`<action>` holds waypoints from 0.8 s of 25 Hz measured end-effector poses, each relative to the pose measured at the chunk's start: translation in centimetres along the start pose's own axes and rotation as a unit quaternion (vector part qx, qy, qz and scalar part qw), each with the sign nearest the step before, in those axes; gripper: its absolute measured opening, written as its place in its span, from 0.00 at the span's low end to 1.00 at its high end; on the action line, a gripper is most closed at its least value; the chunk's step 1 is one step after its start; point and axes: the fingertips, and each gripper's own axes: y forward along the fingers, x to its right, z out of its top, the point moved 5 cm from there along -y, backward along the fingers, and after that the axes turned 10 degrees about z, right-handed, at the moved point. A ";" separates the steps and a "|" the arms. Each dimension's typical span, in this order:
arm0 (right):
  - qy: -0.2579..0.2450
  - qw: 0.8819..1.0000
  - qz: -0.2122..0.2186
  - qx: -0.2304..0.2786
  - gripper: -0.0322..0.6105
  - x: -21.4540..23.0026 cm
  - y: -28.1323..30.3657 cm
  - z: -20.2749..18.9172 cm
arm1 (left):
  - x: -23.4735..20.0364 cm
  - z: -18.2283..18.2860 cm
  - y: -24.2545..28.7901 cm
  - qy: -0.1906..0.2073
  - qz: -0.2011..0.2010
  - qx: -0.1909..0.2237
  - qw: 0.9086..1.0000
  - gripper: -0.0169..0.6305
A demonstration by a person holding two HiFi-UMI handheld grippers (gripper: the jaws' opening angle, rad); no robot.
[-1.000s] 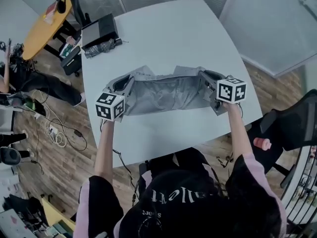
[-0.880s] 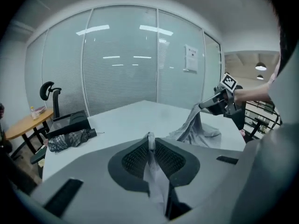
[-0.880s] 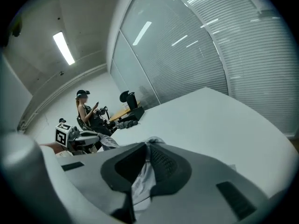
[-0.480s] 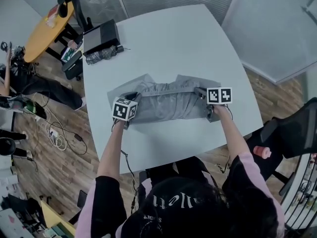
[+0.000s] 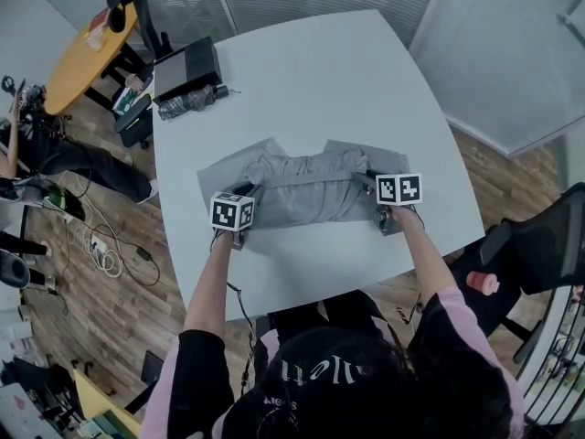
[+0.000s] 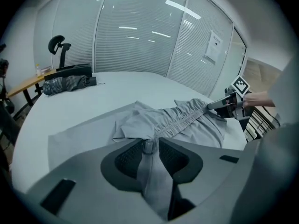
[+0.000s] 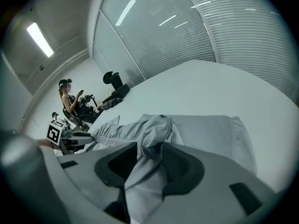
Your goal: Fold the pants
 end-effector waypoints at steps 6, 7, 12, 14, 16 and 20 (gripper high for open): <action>-0.007 0.999 0.017 0.035 0.29 -1.2 -2.8 -0.6 | 0.2 -0.7 -3.1 -0.079 -0.013 0.055 0.995 0.24; -0.012 0.999 0.019 0.039 0.29 -1.6 -3.3 -0.8 | 0.5 -0.9 -3.6 -0.085 -0.016 0.063 0.994 0.24; -0.067 0.996 0.024 0.043 0.29 -4.1 -5.1 -2.1 | 2.8 -1.3 -6.9 -0.096 -0.040 0.113 0.988 0.24; -0.095 0.994 0.022 0.042 0.29 -5.2 -5.9 -2.7 | 3.8 -1.5 -8.4 -0.109 -0.049 0.134 0.984 0.24; -0.113 0.992 0.020 0.048 0.29 -6.3 -6.9 -3.3 | 5.0 -1.7 -9.8 -0.118 -0.057 0.150 0.980 0.24; -0.113 0.991 0.031 0.065 0.29 -8.5 -8.3 -5.1 | 7.3 -2.4 -12.4 -0.108 -0.061 0.165 0.979 0.24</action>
